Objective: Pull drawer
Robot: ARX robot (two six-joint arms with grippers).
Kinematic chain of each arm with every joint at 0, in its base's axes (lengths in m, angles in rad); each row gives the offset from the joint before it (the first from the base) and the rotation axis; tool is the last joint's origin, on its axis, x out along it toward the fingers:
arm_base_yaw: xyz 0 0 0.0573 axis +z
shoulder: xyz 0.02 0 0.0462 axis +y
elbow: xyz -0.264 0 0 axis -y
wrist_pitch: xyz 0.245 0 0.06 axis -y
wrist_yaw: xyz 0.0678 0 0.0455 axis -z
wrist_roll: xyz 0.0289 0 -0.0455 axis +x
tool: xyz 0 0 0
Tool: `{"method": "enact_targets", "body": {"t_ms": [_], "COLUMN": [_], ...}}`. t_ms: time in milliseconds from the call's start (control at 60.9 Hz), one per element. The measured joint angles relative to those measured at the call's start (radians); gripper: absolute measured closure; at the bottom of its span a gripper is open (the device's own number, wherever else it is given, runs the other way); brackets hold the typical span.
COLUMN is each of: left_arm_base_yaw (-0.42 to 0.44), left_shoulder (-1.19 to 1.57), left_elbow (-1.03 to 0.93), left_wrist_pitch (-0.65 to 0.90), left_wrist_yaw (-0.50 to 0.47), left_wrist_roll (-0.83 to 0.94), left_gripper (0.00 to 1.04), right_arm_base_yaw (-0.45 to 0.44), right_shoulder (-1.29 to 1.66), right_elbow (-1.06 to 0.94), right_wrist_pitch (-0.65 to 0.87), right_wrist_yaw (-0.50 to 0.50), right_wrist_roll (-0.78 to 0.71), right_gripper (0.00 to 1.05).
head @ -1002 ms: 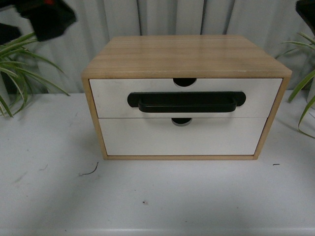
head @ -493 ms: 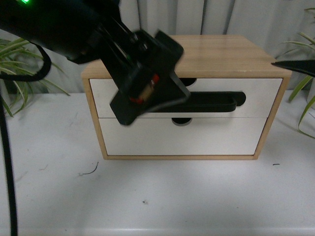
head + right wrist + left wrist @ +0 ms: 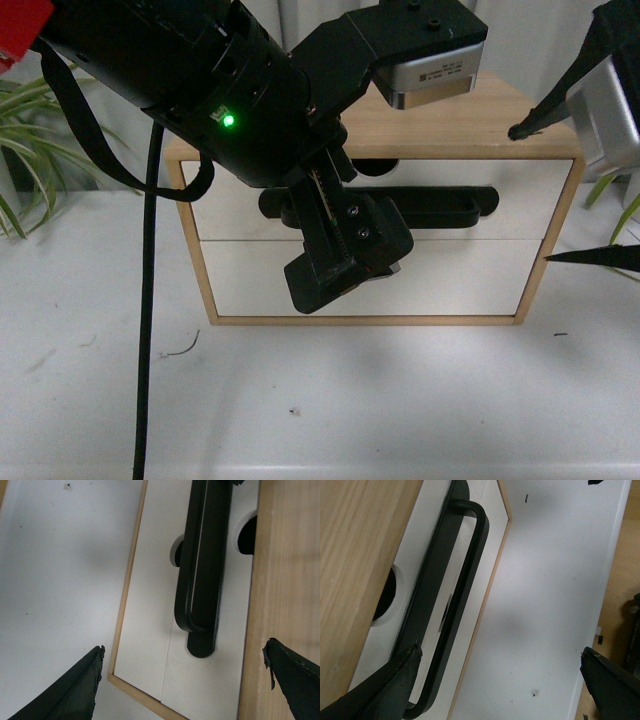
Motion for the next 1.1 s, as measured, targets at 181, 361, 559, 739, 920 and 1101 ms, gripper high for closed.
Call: {"method": "enact_targets", "body": {"t_ms": [181, 361, 559, 739, 920, 1101], "left_arm_base_yaw": [0.03, 0.056, 0.058, 0.051, 0.043, 0.038], "left_shoulder": [0.071, 0.097, 0.097, 0.101, 0.114, 0.123], "left_elbow": [0.045, 0.049, 0.049, 0.042, 0.038, 0.035], "left_wrist_pitch": [0.024, 0.026, 0.03, 0.037, 0.046, 0.059], "left_wrist_yaw": [0.005, 0.003, 0.01, 0.01, 0.007, 0.007], "left_wrist_roll": [0.007, 0.006, 0.006, 0.009, 0.014, 0.014], "left_gripper": [0.07, 0.07, 0.07, 0.07, 0.07, 0.07], "right_arm_base_yaw": [0.027, 0.052, 0.077, 0.082, 0.089, 0.103], "right_shoulder": [0.061, 0.119, 0.124, 0.153, 0.171, 0.179], "right_elbow": [0.03, 0.061, 0.061, 0.049, 0.039, 0.03], "right_wrist_pitch": [0.004, 0.022, 0.03, 0.063, 0.075, 0.118], "right_wrist_yaw": [0.01, 0.017, 0.019, 0.039, 0.048, 0.047], "right_wrist_roll": [0.001, 0.046, 0.064, 0.066, 0.073, 0.081], "right_gripper": [0.06, 0.06, 0.06, 0.06, 0.06, 0.06]}}
